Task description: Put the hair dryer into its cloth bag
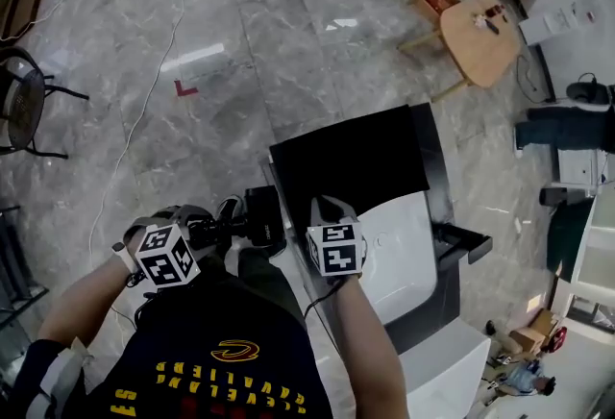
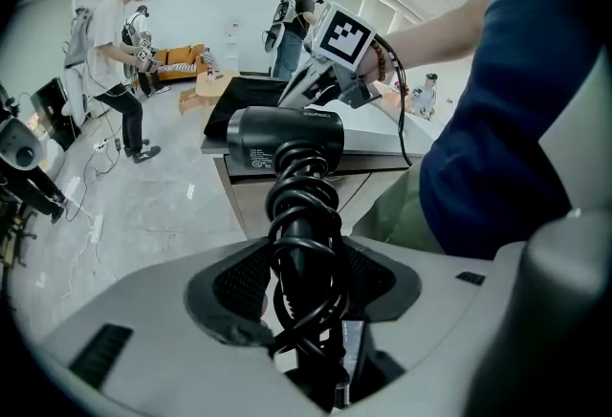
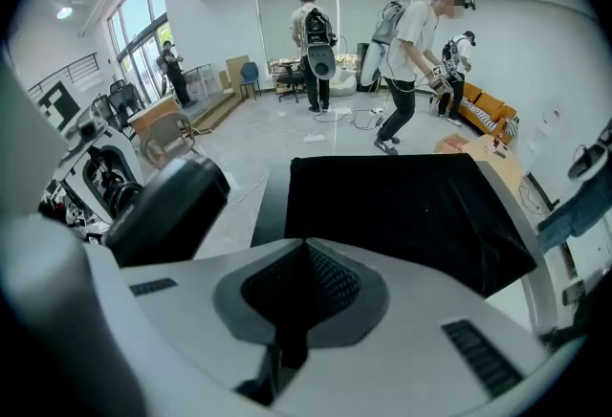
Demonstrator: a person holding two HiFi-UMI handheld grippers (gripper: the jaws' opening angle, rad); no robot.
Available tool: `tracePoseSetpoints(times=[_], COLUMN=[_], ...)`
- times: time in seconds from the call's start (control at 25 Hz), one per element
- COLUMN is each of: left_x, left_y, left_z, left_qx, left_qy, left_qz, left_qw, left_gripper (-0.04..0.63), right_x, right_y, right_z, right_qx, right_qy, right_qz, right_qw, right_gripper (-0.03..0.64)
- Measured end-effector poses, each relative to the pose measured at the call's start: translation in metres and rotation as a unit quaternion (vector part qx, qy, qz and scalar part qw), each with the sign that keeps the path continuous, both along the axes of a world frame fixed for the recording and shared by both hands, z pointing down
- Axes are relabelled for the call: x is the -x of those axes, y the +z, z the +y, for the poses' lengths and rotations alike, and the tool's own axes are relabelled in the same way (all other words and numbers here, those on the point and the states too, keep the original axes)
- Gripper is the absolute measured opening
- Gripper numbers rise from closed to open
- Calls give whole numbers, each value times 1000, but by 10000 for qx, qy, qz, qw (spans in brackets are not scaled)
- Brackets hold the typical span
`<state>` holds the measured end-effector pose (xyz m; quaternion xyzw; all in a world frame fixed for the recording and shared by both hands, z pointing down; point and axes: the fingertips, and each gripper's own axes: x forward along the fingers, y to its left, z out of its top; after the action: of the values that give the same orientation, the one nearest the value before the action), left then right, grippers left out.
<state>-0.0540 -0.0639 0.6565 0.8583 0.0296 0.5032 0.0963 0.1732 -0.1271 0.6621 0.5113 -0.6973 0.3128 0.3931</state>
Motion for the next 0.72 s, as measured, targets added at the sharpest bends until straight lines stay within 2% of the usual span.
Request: tracePoseSetpoints(times=[0.24,0.72], left_x=[-29,-87], left_y=[4,13], left_z=[-4,-28], left_qx=[66,88], left_qy=[185,-141], left_qz=[61,-2], left_qw=[9998,9999], left_gripper=[224,224], right_x=[-8,-20], right_y=[-25,-59], right_z=[-1,-5], right_qx=[-267,-576], right_qy=[290,585], right_qz=[-370,-851], right_qw=[9985,9930], right_gripper=[11,9])
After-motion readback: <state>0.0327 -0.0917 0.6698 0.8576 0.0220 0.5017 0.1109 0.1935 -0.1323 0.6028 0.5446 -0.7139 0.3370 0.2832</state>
